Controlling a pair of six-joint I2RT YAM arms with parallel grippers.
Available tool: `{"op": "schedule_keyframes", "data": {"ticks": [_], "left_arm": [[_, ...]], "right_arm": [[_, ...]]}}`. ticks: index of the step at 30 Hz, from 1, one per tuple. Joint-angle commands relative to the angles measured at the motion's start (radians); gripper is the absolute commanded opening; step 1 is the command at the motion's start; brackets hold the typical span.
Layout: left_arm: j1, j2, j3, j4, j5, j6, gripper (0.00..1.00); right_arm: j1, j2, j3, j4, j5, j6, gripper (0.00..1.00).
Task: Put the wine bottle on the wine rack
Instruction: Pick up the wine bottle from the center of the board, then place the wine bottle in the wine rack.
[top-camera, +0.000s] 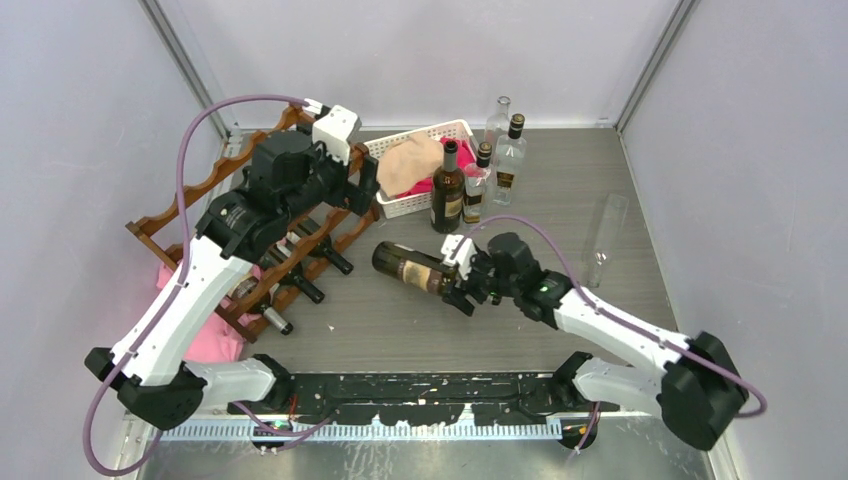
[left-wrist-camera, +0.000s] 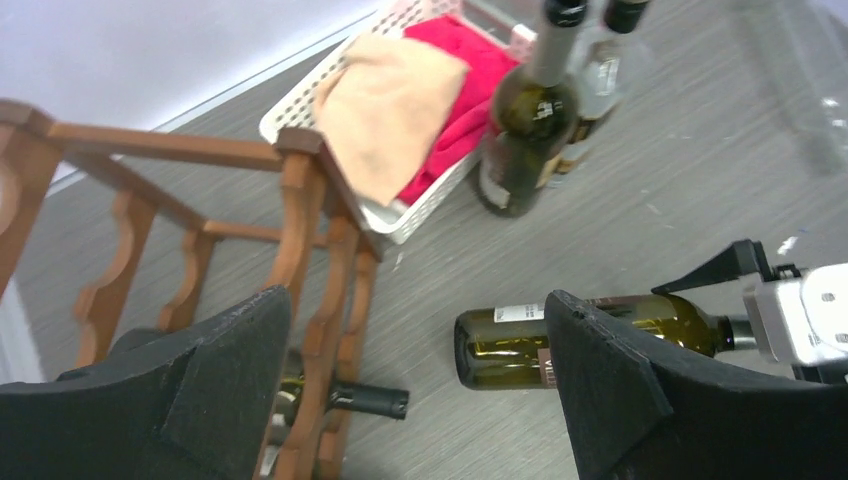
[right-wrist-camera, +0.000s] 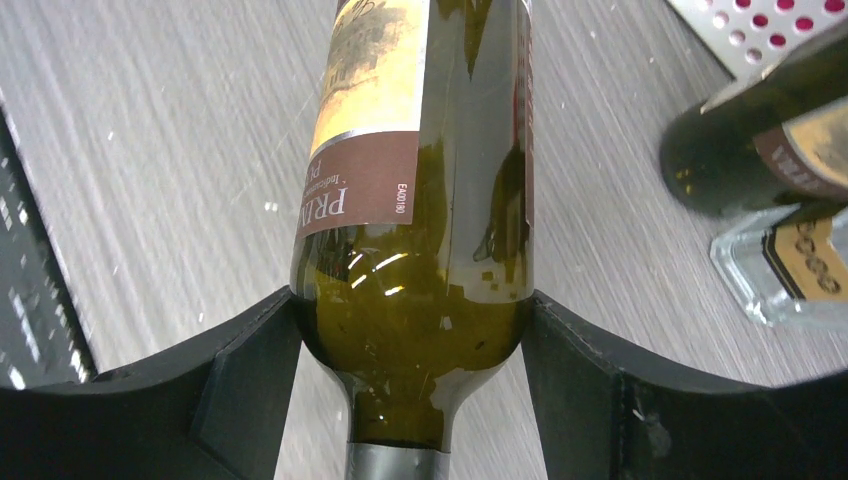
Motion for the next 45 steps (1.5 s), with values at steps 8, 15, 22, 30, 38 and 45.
{"op": "schedule_keyframes", "data": {"ticks": [8,15,22,30,38,45], "left_arm": [[0.08,0.064,0.105,-0.132,-0.129,0.105,0.95],[0.125,0.055,0.089,-0.123,-0.118,0.126,0.95],[0.167,0.057,0.076,-0.132,-0.09,0.148,0.95],[0.19,0.064,0.071,-0.14,-0.039,0.16,0.91],[0.199,0.062,0.046,-0.143,-0.017,0.171,0.89],[0.216,0.07,0.038,-0.142,-0.013,0.202,0.89]], "right_arm": [[0.181,0.275,0.068,0.725,0.282,0.206,0.01],[0.187,0.45,0.18,0.799,0.321,0.261,0.01],[0.188,0.509,0.235,0.795,0.346,0.261,0.01],[0.188,0.594,0.296,0.821,0.317,0.308,0.01],[0.189,0.747,0.42,0.89,0.311,0.322,0.01],[0.189,0.897,0.564,0.924,0.323,0.344,0.01]]}}
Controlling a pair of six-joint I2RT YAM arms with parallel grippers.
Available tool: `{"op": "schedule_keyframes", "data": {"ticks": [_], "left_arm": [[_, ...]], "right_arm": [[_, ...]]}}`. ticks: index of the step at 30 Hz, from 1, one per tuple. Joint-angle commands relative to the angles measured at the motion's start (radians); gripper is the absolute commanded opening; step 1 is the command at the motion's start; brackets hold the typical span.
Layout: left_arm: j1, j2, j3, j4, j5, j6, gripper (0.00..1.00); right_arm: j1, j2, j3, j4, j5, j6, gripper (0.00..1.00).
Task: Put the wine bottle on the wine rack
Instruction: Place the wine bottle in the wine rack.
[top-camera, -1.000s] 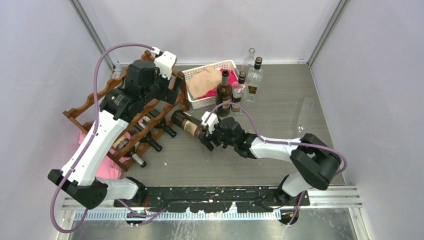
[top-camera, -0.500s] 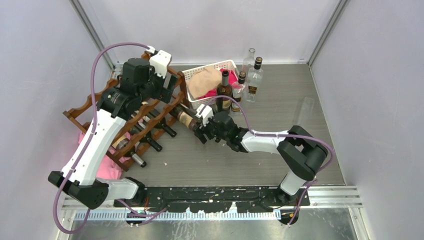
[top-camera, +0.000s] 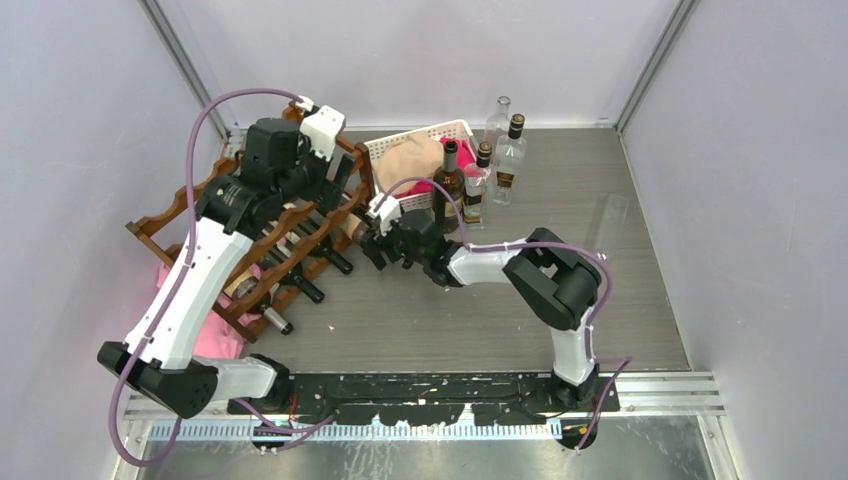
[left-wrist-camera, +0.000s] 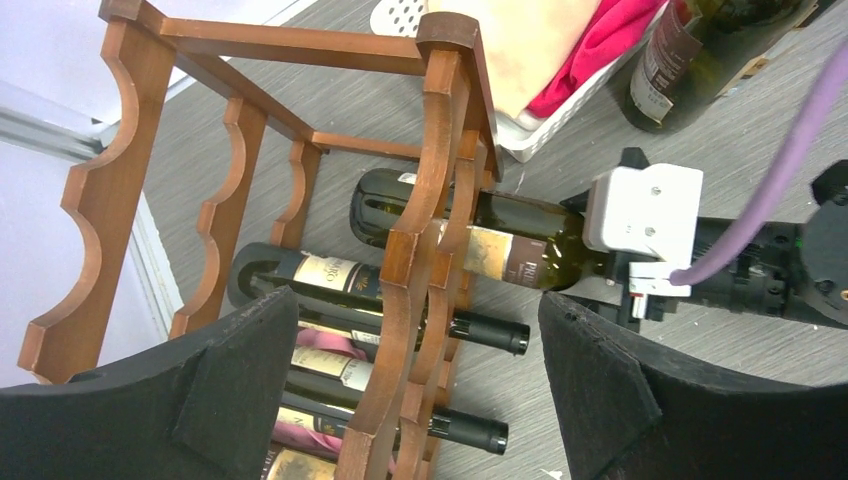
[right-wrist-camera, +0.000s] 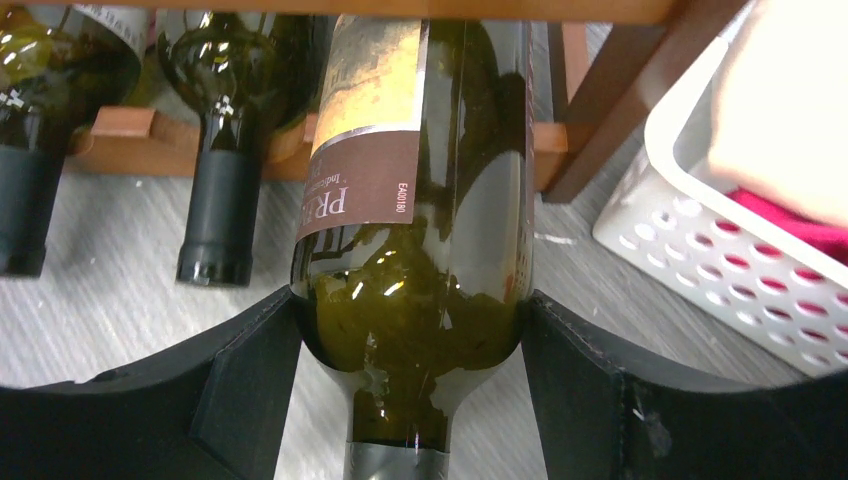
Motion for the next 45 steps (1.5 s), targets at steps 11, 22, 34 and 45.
{"op": "schedule_keyframes", "data": {"ticks": [11,22,34,45], "left_arm": [[0.053,0.025,-0.007,0.059,0.041,0.03,0.89],[0.078,0.042,0.006,0.055,0.07,0.021,0.87],[0.107,0.059,0.026,0.024,0.106,0.045,0.87],[0.111,0.052,0.011,0.031,0.167,0.032,0.87]], "right_arm": [[-0.009,0.185,0.321,0.264,-0.014,0.066,0.01],[-0.025,0.289,0.443,0.269,-0.077,0.104,0.02],[-0.027,0.36,0.53,0.251,-0.118,0.094,0.14],[-0.038,0.348,0.525,0.229,-0.117,0.118,0.32]]}}
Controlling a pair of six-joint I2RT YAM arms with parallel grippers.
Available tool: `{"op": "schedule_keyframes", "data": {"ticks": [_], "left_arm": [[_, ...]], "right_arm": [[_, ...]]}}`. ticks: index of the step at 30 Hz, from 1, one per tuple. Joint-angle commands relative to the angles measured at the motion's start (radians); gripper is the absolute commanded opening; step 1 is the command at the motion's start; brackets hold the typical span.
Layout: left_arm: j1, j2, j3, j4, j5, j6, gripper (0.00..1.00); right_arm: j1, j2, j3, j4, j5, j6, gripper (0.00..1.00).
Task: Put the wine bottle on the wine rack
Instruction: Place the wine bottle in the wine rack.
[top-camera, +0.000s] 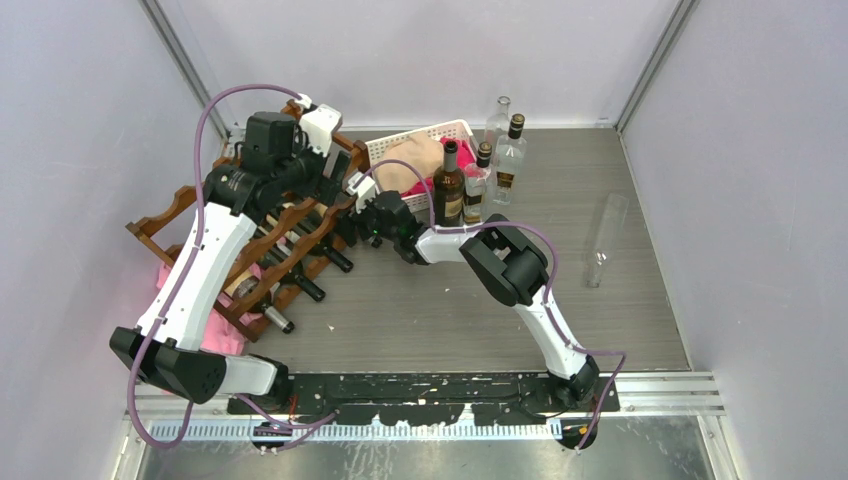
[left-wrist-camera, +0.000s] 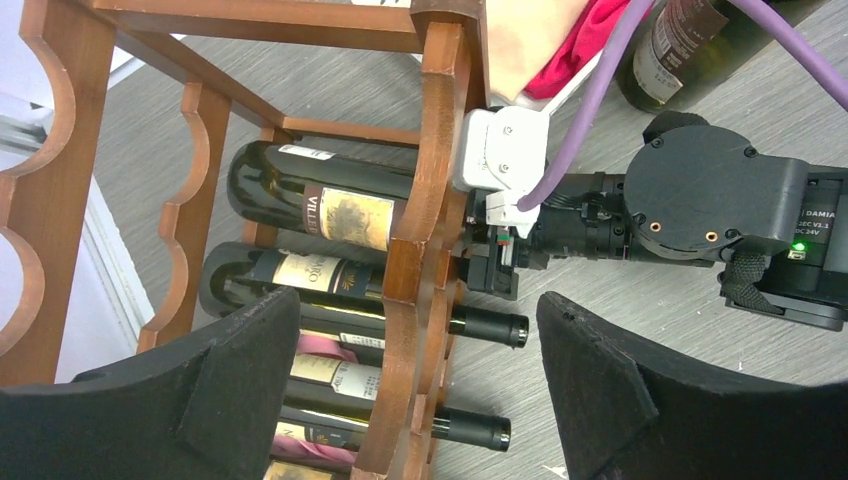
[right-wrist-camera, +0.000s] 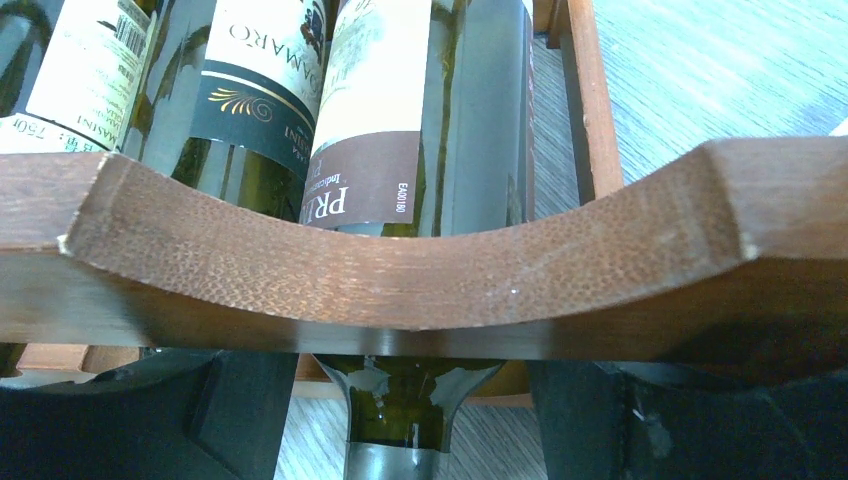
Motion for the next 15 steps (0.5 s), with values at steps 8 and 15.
{"op": "schedule_keyframes", "data": {"ticks": [8,15], "left_arm": [[0.006,-0.015,0.014,0.021,0.036,0.001,0.87],[0.005,-0.012,0.017,0.019,0.035,0.001,0.87]], "right_arm": [[-0.006,-0.031,0.106,0.153,0.009,0.064,0.55],[-0.007,-0.028,0.104,0.13,0.03,0.058,0.71]]}}
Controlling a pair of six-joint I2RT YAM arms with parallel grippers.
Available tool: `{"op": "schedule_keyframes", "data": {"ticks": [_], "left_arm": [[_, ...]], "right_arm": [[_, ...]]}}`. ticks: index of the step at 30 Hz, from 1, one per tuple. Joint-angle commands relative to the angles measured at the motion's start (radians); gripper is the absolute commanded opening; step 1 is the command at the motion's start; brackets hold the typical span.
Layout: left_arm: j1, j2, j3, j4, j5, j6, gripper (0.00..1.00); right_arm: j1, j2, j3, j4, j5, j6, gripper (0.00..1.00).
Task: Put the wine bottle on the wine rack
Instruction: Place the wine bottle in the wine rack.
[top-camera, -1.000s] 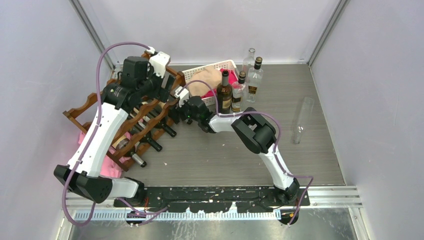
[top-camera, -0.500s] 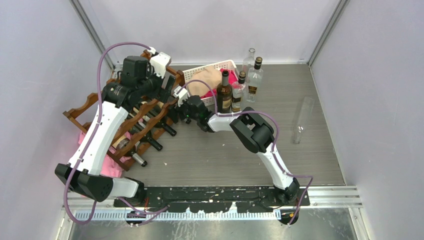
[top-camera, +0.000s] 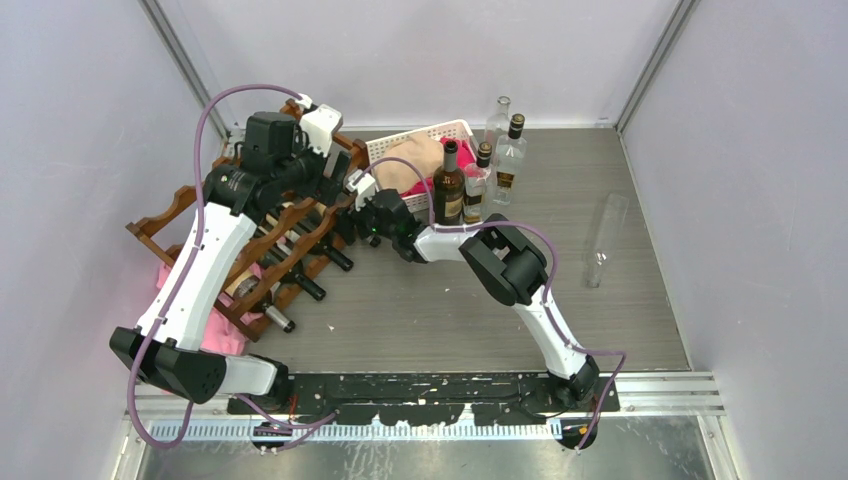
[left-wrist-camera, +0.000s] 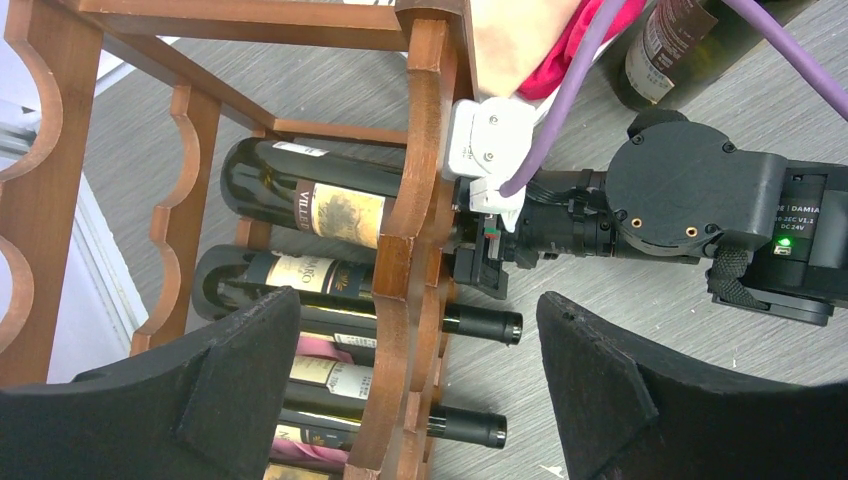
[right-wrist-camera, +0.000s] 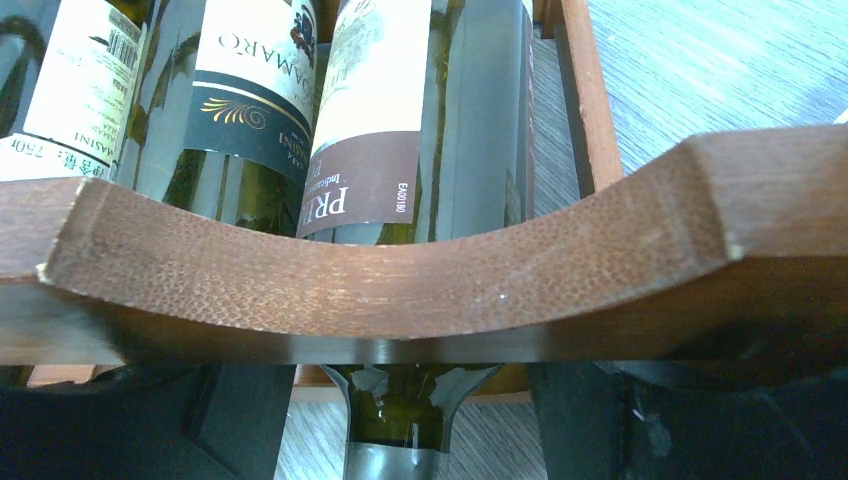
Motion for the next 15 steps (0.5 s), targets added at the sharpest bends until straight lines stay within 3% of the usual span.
{"op": "schedule_keyframes", "data": {"ticks": [1,15], "left_arm": [[0.005,-0.012,0.018,0.021,0.016,0.002,0.87],[0.006,-0.022,0.026,0.018,0.026,-0.007,0.86]], "right_arm": [[-0.003,-0.037,0.076,0.16,0.019,0.016,0.73],[-0.006,-0.081,0.017,0.158,0.006,-0.002,0.92]]}}
